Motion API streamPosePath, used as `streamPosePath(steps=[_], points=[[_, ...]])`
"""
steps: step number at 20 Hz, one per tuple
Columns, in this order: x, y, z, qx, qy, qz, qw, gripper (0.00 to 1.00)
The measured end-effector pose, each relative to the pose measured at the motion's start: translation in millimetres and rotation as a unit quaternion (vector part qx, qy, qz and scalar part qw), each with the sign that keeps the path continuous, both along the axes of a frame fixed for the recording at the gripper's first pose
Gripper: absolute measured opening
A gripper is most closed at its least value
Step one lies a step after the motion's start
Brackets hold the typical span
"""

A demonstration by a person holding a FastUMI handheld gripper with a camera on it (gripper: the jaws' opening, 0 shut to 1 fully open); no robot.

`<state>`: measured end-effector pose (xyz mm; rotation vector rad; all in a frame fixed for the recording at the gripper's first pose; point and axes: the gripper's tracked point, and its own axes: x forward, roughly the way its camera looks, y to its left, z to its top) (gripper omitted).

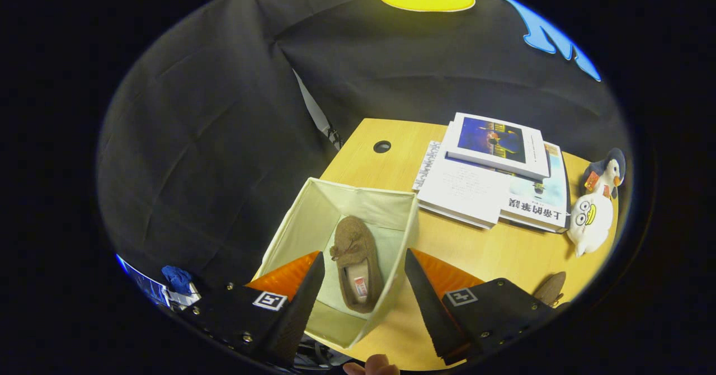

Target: Open the storage box then place both shoes into the box .Put the left shoe in first, then the right shoe, with the right side of both shoes facing outward in a uniform manner.

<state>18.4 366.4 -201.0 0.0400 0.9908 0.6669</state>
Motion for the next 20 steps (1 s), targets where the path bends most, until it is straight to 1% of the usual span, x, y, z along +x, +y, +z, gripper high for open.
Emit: streamPosePath(steps=[1,2,3,9,11,14,16,20], points=[[0,-11,3,0.001,-0.007,-0.005,1.0,0.88],[1,-22,6,0.002,-0.011,-0.011,1.0,0.93],[1,-32,8,0.004,-0.014,-0.019,1.0,0.96],[2,-97,18,0.021,-0.02,-0.064,0.998,0.96],[5,-119,18,0.02,-0.027,-0.077,0.996,0.96],[3,-147,14,0.037,-0.02,-0.098,0.994,0.96],[3,-170,8,0.032,-0.02,-0.115,0.993,0.96],[1,-216,-3,0.013,-0.03,-0.134,0.99,0.96]])
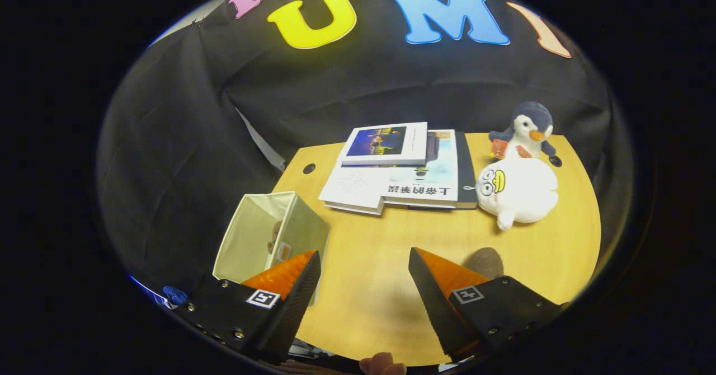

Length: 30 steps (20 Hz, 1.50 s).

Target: Open the storage box then place both shoes into the box .Put the left shoe in first, then the right shoe, with the right side of both shoes facing outward in a uniform manner.

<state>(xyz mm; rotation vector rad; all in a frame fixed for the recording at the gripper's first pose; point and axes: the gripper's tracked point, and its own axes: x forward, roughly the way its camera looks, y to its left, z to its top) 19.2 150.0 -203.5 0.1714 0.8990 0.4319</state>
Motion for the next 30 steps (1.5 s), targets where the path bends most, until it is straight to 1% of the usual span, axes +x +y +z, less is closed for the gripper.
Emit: streamPosePath(steps=[3,6,8,12,16,18,22,28,30], points=[[-5,-38,-15,-0.026,-0.01,-0.009,1.0,0.96],[-22,-71,-31,-0.04,-0.002,-0.027,0.999,0.96],[-29,-98,-48,-0.067,0.002,-0.041,0.997,0.96],[-49,-131,-74,-0.088,0.025,-0.054,0.994,0.96],[-64,-156,-108,-0.071,0.076,-0.093,0.99,0.96],[-67,-166,-126,-0.069,0.093,-0.104,0.988,0.96],[-71,-184,-161,-0.093,0.123,-0.1,0.983,0.96],[-45,-197,-208,-0.121,0.152,-0.11,0.975,0.94],[-44,-194,-210,-0.116,0.154,-0.101,0.976,0.89]])
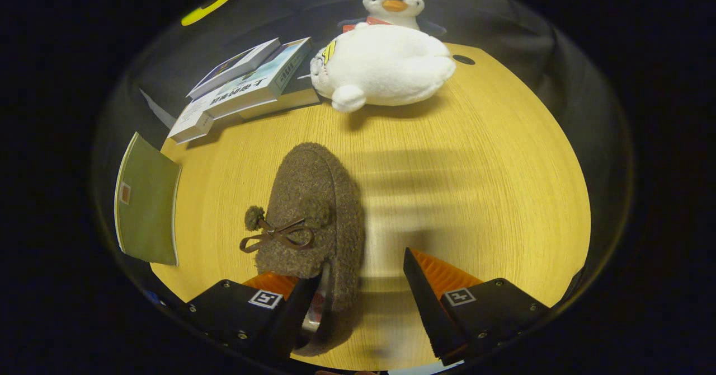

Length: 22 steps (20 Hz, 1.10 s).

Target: Open the storage box then place both shoes into the box .Put the left shoe in first, then the right shoe, with the right side of both shoes facing outward in a uniform manner.

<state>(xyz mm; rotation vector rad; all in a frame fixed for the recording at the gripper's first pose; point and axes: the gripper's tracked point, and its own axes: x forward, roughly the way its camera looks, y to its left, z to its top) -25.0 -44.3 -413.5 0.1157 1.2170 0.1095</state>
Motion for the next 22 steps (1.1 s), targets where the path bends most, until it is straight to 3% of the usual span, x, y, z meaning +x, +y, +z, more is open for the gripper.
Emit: streamPosePath(steps=[1,2,3,5,7,11,13,22], points=[[2,3,0,0.006,0.0,0.005,1.0,0.89],[3,6,-1,0.01,-0.002,0.014,1.0,0.79],[4,15,1,0.027,-0.006,0.025,0.999,0.76],[6,13,1,0.007,-0.01,0.034,0.999,0.33],[11,7,7,-0.013,-0.021,0.02,0.999,0.05],[8,22,26,-0.002,-0.033,0.04,0.999,0.05],[8,31,39,0.003,-0.041,0.043,0.998,0.0],[26,92,117,0.042,-0.07,0.073,0.994,0.0]])
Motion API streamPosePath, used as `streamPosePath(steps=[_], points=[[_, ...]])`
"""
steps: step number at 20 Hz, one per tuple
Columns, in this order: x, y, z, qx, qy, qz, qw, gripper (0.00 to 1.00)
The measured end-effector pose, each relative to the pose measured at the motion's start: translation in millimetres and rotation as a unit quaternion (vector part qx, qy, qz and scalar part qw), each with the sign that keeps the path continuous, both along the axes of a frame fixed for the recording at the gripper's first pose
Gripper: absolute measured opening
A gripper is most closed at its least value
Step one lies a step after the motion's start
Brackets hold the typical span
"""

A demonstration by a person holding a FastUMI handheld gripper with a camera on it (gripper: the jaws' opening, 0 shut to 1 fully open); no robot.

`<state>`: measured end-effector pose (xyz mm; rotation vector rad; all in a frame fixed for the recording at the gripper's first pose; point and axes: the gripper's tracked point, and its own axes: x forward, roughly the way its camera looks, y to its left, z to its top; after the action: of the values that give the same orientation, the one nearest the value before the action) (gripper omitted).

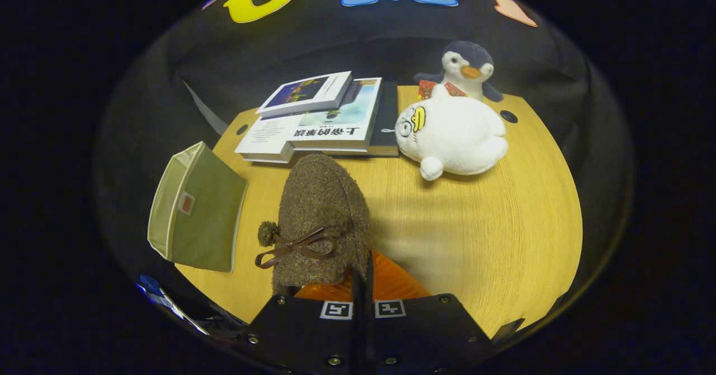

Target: Open the storage box then place both shoes into the box .Put the left shoe in first, then the right shoe, with the right side of both shoes facing outward in a uniform manner.

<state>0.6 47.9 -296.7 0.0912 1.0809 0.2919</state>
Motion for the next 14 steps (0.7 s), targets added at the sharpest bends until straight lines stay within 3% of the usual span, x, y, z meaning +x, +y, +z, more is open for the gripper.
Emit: streamPosePath(steps=[3,14], points=[[1,29,21,0.03,-0.004,0.015,0.999,0.0],[-2,130,46,0.026,-0.002,0.122,0.992,0.0]])
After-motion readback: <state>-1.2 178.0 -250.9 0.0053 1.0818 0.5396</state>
